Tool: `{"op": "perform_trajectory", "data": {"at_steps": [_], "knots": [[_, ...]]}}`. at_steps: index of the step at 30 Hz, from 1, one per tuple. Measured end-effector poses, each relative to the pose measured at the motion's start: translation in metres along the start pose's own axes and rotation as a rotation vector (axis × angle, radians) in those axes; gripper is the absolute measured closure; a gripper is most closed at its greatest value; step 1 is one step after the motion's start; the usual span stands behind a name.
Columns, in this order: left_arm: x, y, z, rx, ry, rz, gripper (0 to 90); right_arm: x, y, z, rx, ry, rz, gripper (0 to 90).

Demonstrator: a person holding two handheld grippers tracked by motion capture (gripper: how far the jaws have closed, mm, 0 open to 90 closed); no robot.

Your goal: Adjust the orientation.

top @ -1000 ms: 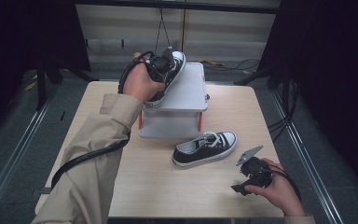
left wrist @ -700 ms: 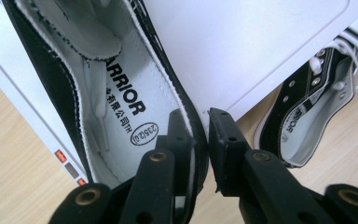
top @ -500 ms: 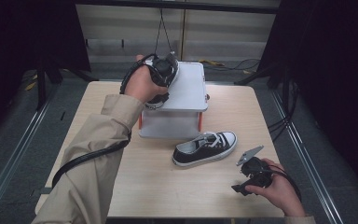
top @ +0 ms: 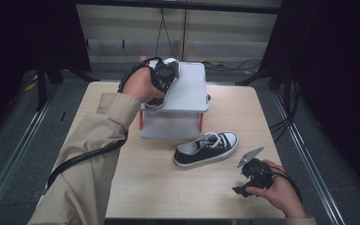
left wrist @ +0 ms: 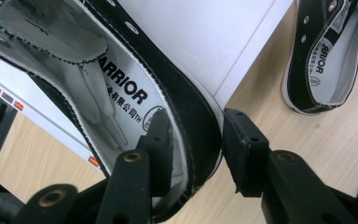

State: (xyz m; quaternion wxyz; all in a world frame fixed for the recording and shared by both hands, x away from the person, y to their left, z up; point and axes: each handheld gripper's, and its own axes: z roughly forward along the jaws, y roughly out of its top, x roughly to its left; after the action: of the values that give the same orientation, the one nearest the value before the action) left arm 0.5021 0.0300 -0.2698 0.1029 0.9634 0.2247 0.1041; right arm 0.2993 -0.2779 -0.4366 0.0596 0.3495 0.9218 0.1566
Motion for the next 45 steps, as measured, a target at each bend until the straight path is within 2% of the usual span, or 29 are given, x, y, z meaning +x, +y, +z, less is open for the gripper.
{"op": "perform_trajectory", "data": {"at_steps": [1,3,5,7,9,12,18,26,27,28,31,32,33,35,37,40,42,44,45], "knots": [[-0.001,0.001,0.000,-0.037,-0.028,-0.028,67.7,-0.001,-0.001,-0.001,-0.002,-0.002,0.003,26.9],[-0.002,0.002,0.000,-0.056,-0.039,-0.038,69.2,-0.001,-0.001,-0.001,-0.003,0.000,0.004,26.9],[-0.002,0.006,0.000,-0.068,-0.013,-0.062,70.5,-0.001,-0.001,-0.001,-0.002,-0.002,0.003,26.9],[0.001,0.008,0.000,-0.074,-0.024,-0.076,70.4,-0.001,0.000,-0.001,-0.004,0.000,0.002,26.9],[0.002,0.011,0.000,-0.064,-0.012,-0.044,70.2,0.000,0.001,-0.001,-0.007,-0.002,-0.006,26.9],[0.003,0.013,0.003,-0.081,-0.007,-0.062,70.1,-0.001,0.001,-0.001,-0.006,0.000,-0.008,26.9],[0.007,0.015,0.008,-0.078,0.008,-0.036,69.9,-0.002,0.000,-0.002,-0.005,0.000,-0.001,26.9],[0.008,0.012,0.007,-0.088,0.008,-0.052,68.6,0.000,0.001,-0.001,-0.007,0.001,-0.007,26.9],[0.008,0.011,0.007,-0.103,0.010,-0.042,67.6,0.000,0.001,-0.001,-0.008,0.000,-0.009,26.9],[0.009,0.010,0.006,-0.124,0.013,-0.052,66.0,0.000,0.001,-0.001,-0.009,0.001,-0.009,26.9],[0.011,0.008,-0.002,-0.151,0.004,-0.107,58.2,0.000,0.002,0.000,-0.004,0.004,-0.009,26.9],[0.011,0.008,-0.002,-0.151,0.004,-0.107,55.5,0.001,0.002,0.000,-0.001,0.006,-0.005,26.9],[0.010,0.005,-0.008,-0.167,-0.015,-0.115,52.1,0.001,0.002,0.001,0.000,0.005,-0.007,26.9],[0.009,0.002,-0.015,-0.172,-0.008,-0.112,48.8,0.001,0.002,0.002,0.000,0.009,-0.005,26.8],[0.006,-0.003,-0.021,-0.203,-0.019,-0.119,45.5,0.002,0.002,0.003,-0.003,0.019,-0.005,26.4],[0.004,-0.006,-0.025,-0.217,-0.019,-0.119,38.4,0.004,0.004,0.002,-0.006,0.028,-0.007,26.5],[-0.001,-0.011,-0.032,-0.234,-0.003,-0.101,35.7,0.005,0.005,0.003,-0.006,0.025,-0.010,26.4],[-0.001,-0.014,-0.038,-0.233,-0.015,-0.112,33.4,0.006,0.006,0.004,-0.004,0.026,-0.015,26.4],[-0.001,-0.015,-0.040,-0.230,-0.028,-0.133,34.3,0.007,0.006,0.005,0.000,0.025,-0.014,26.4]]}}
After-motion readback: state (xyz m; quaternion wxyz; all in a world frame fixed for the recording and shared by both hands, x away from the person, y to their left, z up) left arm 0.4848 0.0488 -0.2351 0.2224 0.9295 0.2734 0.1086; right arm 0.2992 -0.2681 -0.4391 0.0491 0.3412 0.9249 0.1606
